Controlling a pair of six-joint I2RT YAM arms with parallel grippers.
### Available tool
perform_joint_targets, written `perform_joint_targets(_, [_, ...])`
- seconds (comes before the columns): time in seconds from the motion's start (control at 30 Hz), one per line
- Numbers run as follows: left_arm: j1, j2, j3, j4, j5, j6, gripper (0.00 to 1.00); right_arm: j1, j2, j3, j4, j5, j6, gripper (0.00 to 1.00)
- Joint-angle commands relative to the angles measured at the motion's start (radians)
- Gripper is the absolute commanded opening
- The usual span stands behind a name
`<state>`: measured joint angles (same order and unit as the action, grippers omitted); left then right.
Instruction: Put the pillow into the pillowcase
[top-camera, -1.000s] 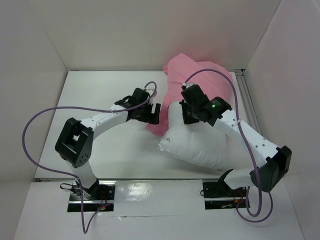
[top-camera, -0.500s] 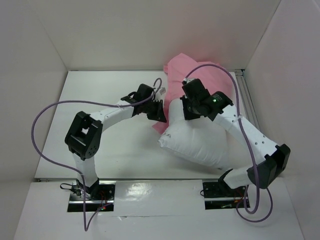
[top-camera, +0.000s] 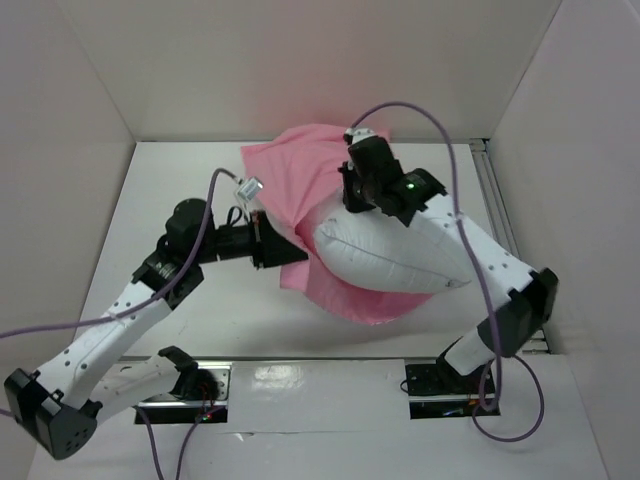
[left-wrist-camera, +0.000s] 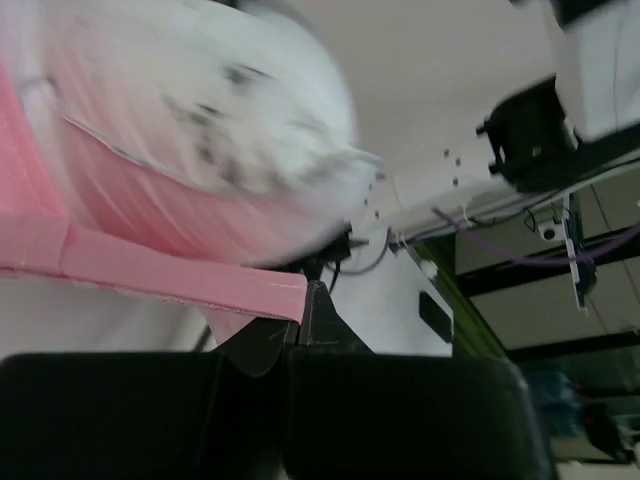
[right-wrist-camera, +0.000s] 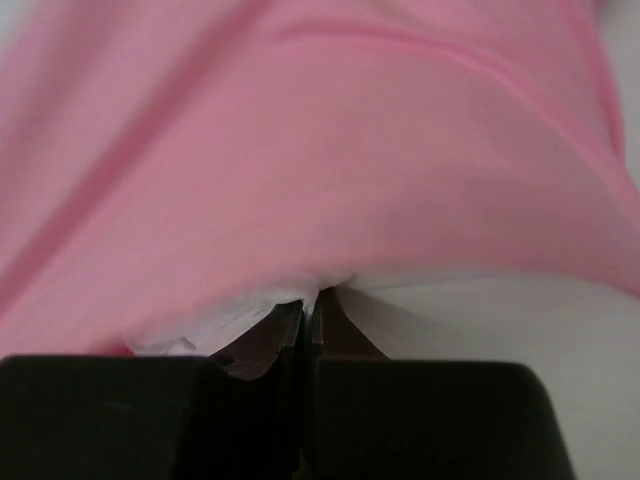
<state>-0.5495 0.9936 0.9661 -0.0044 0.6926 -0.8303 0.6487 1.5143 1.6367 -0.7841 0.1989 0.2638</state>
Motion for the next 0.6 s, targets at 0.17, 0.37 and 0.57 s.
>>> perform_joint_targets(0.17, [-0.009,-0.167,-0.113,-0.052,0.12,-0.092,0.0,-0.106,0.244,0.03,0.172,-0.015,0.018,0.0])
perform_joint_targets(0.37, [0.013,0.002,0.121,-0.062,0.157,-0.006,0.0,-0.087,0.268,0.546,0.069,0.056,0.009,0.0])
perform_joint_targets(0.57, [0.005,0.059,0.066,0.122,0.189,-0.12,0.0,0.017,0.213,0.305,0.212,0.077,0.047,0.0])
